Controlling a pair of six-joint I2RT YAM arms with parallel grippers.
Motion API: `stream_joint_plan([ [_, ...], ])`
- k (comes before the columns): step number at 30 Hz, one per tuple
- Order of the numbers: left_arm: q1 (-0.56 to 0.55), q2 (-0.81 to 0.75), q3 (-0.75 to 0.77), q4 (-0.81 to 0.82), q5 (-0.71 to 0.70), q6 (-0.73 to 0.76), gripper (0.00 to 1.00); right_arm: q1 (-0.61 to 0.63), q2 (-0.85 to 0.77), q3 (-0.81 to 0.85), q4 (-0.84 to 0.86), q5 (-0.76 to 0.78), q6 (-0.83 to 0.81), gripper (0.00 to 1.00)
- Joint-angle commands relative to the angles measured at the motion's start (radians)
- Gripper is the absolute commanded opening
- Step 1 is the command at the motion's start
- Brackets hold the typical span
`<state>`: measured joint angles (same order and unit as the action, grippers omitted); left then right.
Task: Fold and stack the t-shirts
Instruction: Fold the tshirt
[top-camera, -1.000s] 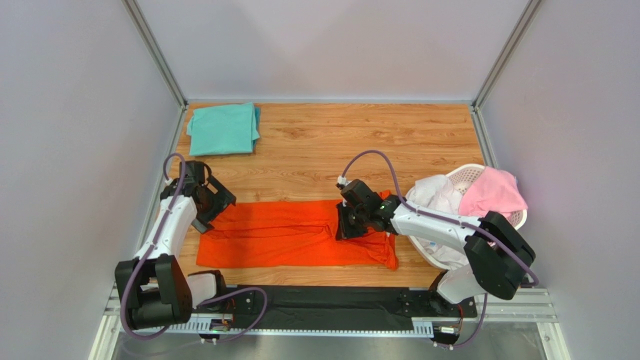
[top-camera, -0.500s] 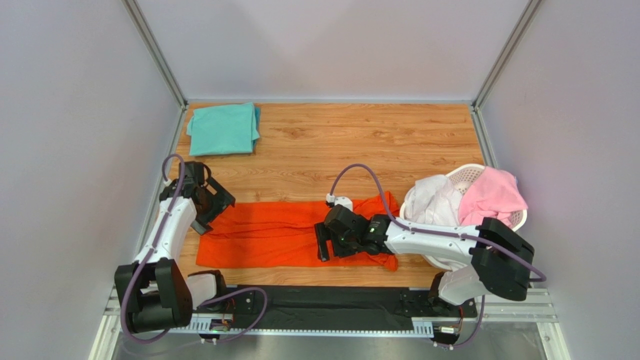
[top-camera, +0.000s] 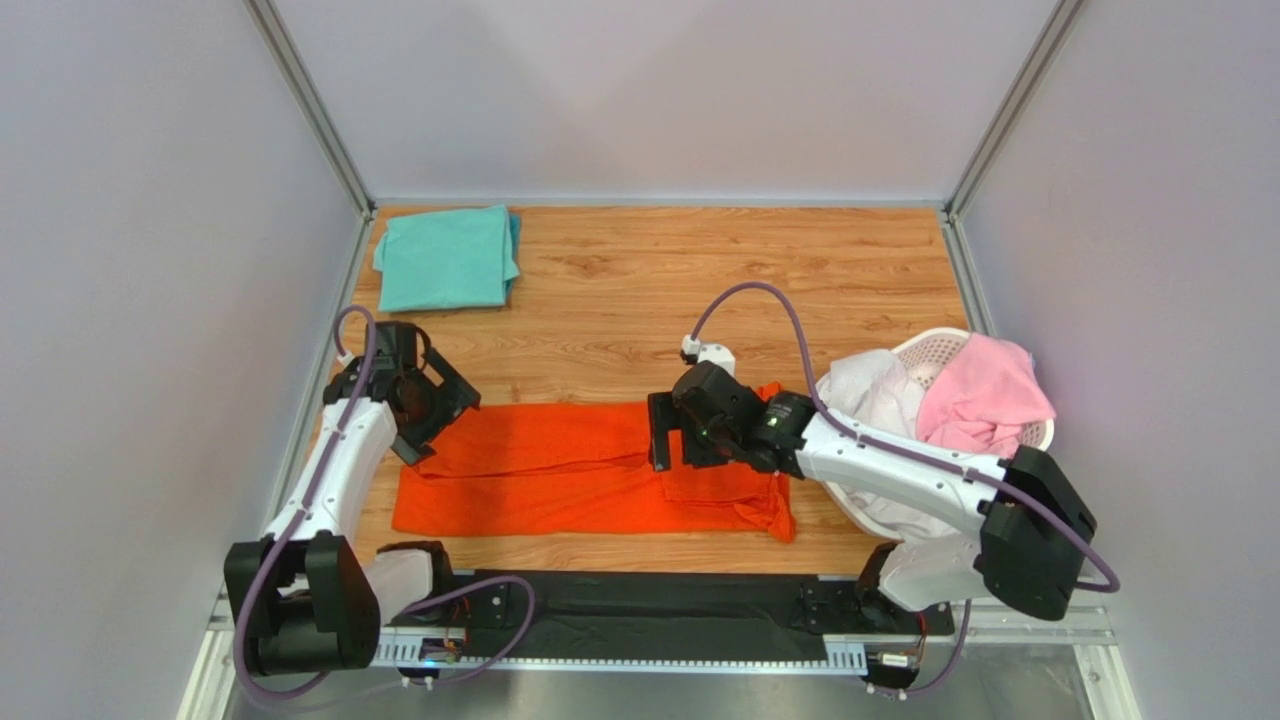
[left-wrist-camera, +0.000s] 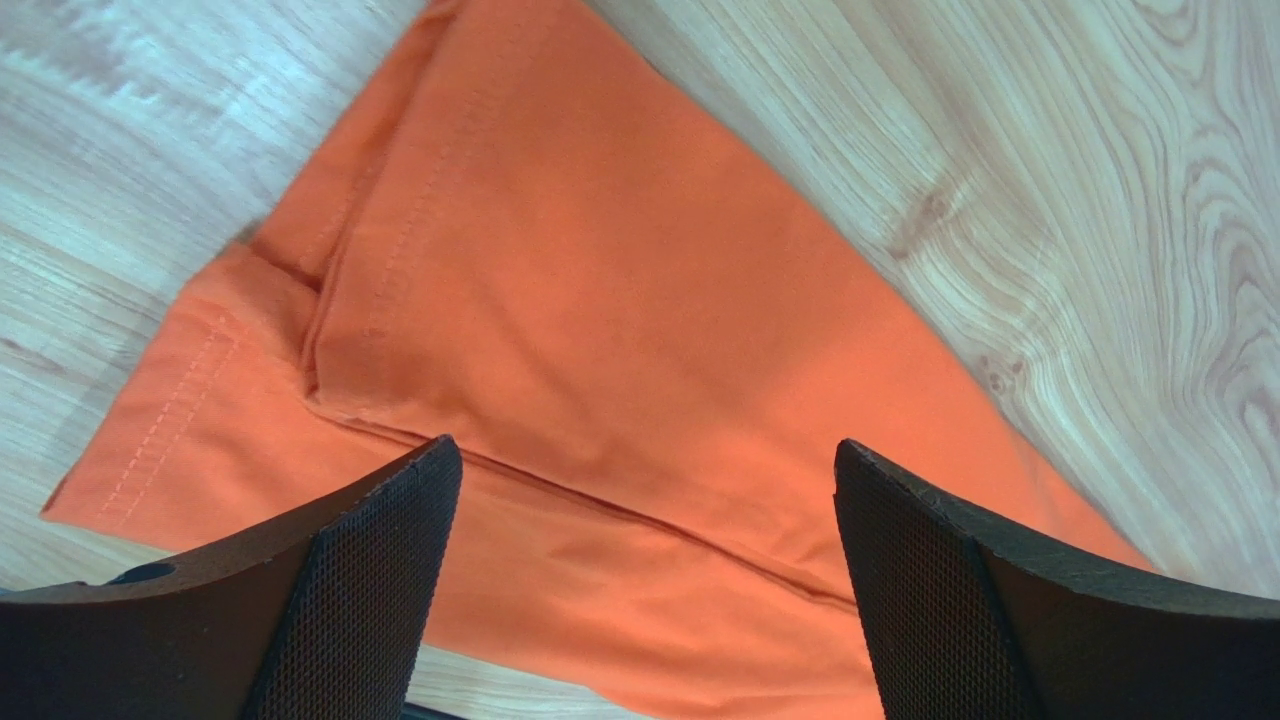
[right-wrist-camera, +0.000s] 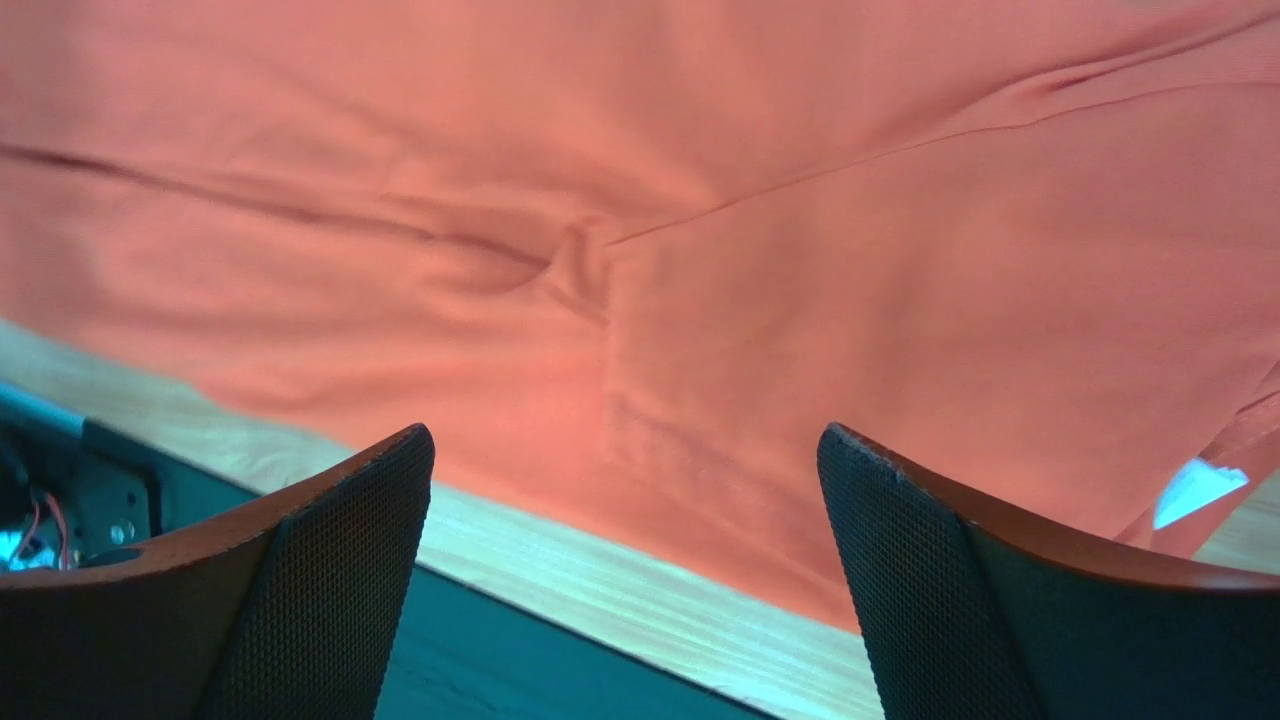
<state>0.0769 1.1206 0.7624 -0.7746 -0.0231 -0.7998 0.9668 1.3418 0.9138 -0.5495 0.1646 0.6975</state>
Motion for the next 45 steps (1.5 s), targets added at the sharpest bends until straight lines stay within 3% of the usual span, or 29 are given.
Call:
stream_joint_plan([
  [1,-0.034,0.018,0.049,0.003,0.014,-0.001,1.00,-0.080,0.049,-0.003,0.011,-0.080,0.006,1.00],
  [7,-0.072,0.079,0.020,0.031,0.015,0.014,1.00,-0.212,0.155,-0.024,0.060,-0.149,0.030,1.00],
  [12,-0.167,0.131,-0.037,0.080,0.034,0.033,1.00,-0.290,0.281,-0.001,0.080,-0.237,0.011,1.00],
  [18,-0.187,0.176,-0.066,0.109,0.031,0.057,1.00,-0.393,0.452,0.123,0.071,-0.296,-0.070,1.00],
  [28,-0.244,0.153,-0.179,0.201,0.110,0.030,1.00,-0.513,0.739,0.514,-0.070,-0.373,-0.171,1.00],
  [45,-0.500,0.231,-0.196,0.330,0.173,-0.128,1.00,-0.554,1.223,1.310,-0.308,-0.461,-0.247,1.00],
])
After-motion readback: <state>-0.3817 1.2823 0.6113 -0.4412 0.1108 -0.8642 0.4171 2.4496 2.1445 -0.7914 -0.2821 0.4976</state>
